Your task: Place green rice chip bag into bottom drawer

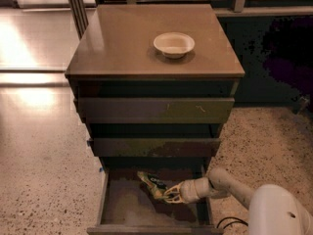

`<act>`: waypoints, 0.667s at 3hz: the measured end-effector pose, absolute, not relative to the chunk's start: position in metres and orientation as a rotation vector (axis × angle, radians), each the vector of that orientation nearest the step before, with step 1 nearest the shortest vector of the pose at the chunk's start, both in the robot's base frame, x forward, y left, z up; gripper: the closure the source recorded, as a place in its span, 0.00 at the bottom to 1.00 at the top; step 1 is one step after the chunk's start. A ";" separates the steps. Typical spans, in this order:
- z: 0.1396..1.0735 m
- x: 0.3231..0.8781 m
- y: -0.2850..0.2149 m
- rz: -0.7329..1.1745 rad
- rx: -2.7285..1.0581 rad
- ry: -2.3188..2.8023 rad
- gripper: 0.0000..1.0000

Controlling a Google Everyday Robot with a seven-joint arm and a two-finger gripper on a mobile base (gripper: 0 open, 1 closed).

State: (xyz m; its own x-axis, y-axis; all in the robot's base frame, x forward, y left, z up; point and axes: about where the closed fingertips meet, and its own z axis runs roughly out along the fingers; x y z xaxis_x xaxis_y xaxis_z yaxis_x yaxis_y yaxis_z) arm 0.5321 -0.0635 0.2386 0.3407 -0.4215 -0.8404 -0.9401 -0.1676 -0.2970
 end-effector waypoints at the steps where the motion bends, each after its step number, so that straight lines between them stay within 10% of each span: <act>1: 0.226 0.531 -0.062 0.781 -1.745 1.229 1.00; 2: 0.224 0.531 -0.062 0.784 -1.744 1.231 0.87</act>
Offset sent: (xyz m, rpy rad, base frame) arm -0.0014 0.0015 -0.0126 0.0021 0.0188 -0.0026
